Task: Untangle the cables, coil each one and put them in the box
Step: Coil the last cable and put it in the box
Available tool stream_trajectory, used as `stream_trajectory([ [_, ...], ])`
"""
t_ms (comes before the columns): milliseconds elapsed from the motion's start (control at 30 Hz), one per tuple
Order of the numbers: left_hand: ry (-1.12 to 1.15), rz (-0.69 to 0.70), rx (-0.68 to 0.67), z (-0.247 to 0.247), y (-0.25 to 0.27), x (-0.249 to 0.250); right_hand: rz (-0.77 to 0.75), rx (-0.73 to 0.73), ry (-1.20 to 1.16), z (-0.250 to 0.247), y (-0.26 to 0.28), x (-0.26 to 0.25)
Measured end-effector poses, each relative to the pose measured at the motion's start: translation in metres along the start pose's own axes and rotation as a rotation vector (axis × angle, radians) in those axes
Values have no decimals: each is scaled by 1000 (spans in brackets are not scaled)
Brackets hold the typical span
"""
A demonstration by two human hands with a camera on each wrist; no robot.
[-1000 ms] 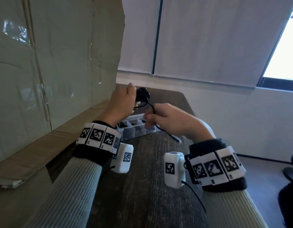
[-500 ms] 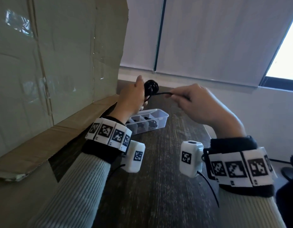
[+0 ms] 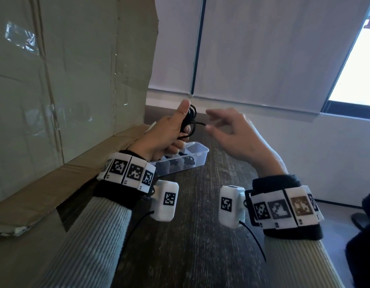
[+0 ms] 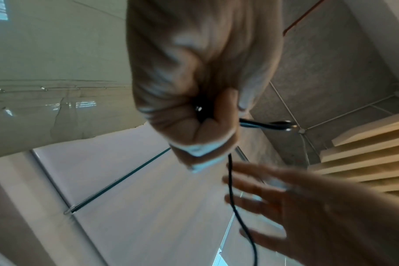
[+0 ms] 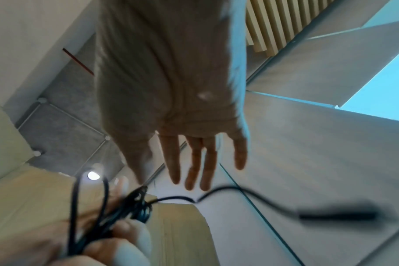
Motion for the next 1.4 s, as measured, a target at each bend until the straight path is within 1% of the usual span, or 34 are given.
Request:
stream_trajectory([
  [67,27,-13,40,-5,-1,-3,-86,37,-183,-2,2,-19],
  [133,31,-13,52,-8,-2,-4,-128,12,-295,2,4,-29],
  [167,-3,-6,45,-7,-2,-4,-133,-3,-325,4,5,-31],
  [267,-154,15,-9,0,-2,-7,-126,-8,-416,11,3,-27],
  [367,-148,29,-109,17,1,-6,-140,32,-480,10,2,-27],
  [533,-94,110,-201,27,7,6,-58,139,-678,-3,3,-17],
  [633,-218,163,-198,22,14,13,-23,177,-717,-10,3,-10],
  [700,-243,209,-213,23,17,17,-12,176,-726,-11,3,-8],
  [767,-203,231,-218,25,18,20,-22,196,-682,-13,2,-7],
  [800,-186,232,-207,24,17,21,-33,216,-621,-14,2,-7],
  [867,-155,222,-164,20,13,19,-40,233,-420,-12,-1,-8],
  [900,-142,216,-138,15,11,18,-16,206,-327,-8,-3,-6],
  [933,-135,211,-108,9,10,16,39,152,-263,-2,-4,-1],
  [1000,-119,203,-45,-4,7,13,161,23,-203,13,-3,10],
  [1033,-105,188,-8,-10,6,11,176,-21,-180,18,-2,10],
  [1100,-104,130,74,-19,3,4,112,-46,-69,21,0,0],
  [1133,-170,92,107,-21,2,0,73,-52,38,20,1,-8],
  [1167,-310,52,132,-23,1,-3,46,-67,164,20,2,-16],
  [1200,-509,12,140,-23,1,-5,21,-88,275,19,5,-23],
  [1233,-732,-16,131,-21,1,-7,-7,-120,335,20,7,-30],
  [1267,-938,-26,116,-16,3,-5,-40,-169,343,22,10,-36],
  [1300,-1081,-23,105,-7,5,-2,-71,-228,321,27,13,-41],
  [1333,-1143,-13,86,3,4,-2,-97,-282,300,31,16,-44],
  [1400,-1136,20,11,27,2,-4,-108,-342,309,36,19,-46],
])
Point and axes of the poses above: each hand's wrist, its own y-axis away from the middle knuckle, its own z-axis out of the palm, x = y × z, the point moved 9 cm from there along -y, towards the middle knuckle, and after that the axes turned 15 degrees about -y, right-handed, at the moved point
